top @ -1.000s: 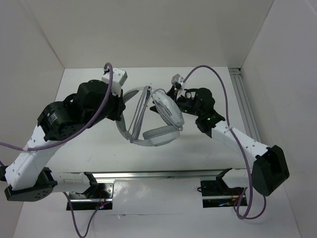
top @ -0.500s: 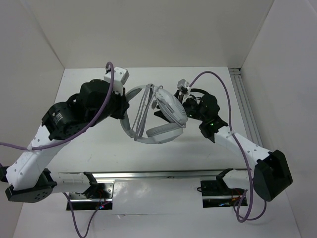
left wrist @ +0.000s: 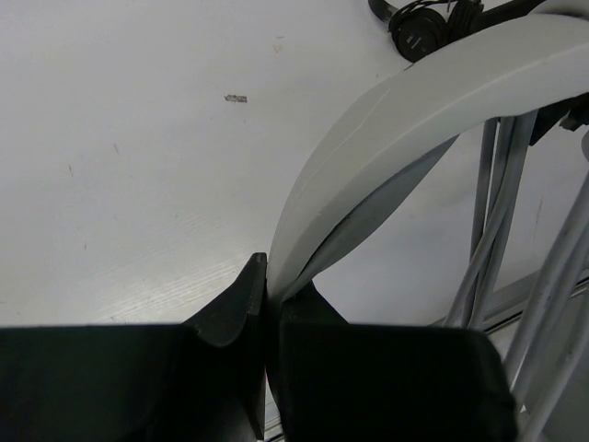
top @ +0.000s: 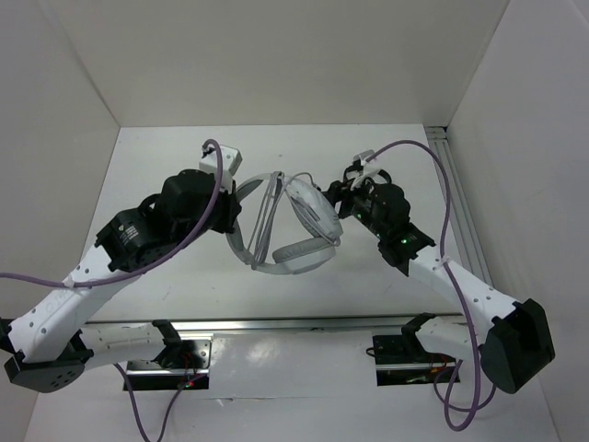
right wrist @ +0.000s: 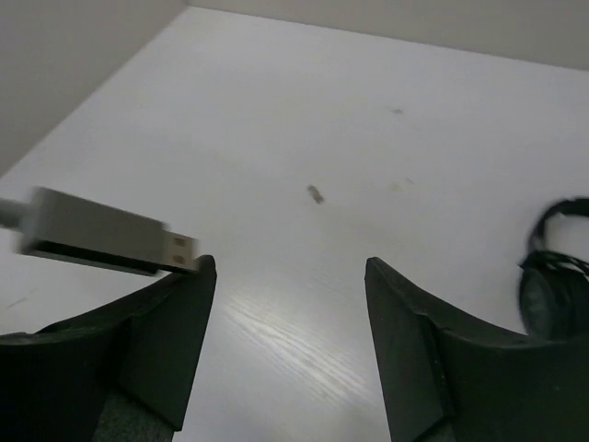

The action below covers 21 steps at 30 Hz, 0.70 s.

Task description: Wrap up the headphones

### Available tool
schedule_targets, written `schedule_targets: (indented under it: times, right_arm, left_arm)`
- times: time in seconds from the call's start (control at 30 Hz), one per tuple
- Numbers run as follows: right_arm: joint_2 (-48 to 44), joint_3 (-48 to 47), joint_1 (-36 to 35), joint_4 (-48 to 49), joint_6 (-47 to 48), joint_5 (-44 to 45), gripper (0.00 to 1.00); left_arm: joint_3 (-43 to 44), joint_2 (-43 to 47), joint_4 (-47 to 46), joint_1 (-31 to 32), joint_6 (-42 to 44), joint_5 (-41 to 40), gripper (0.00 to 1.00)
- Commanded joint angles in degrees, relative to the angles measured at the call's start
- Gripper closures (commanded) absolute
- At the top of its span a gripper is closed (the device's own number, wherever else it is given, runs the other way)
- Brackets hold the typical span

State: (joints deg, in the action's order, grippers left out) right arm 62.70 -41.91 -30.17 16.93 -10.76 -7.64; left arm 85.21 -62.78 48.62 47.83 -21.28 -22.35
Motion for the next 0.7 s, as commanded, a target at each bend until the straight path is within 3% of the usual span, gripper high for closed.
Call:
schedule_targets:
  times: [0.0, 0.2, 0.3, 0.67]
  right_arm:
    - [0.05, -1.6, 0.11, -12.43, 0.49, 18.87, 0.26]
    - [0.06, -4.75, 0.11, -20.78, -3.47, 31.78, 0.26]
    - [-0.56, -6.07, 0.11, -22.81, -4.26, 33.65, 0.25]
    - [-5.57, -11.7, 0.11, -30.9, -4.79, 30.5, 0.24]
  left_arm:
    - [-1.71, 3.8, -10.73, -1.52, -4.12, 1.34, 1.0]
    - [-6.19, 6.88, -11.44, -3.36, -5.26, 3.19, 1.0]
    - [-9.25, 8.99, -11.44, -3.36, -6.4, 2.66, 1.0]
    - [-19.9, 12.94, -7.93, -3.89, -11.15, 5.3, 1.0]
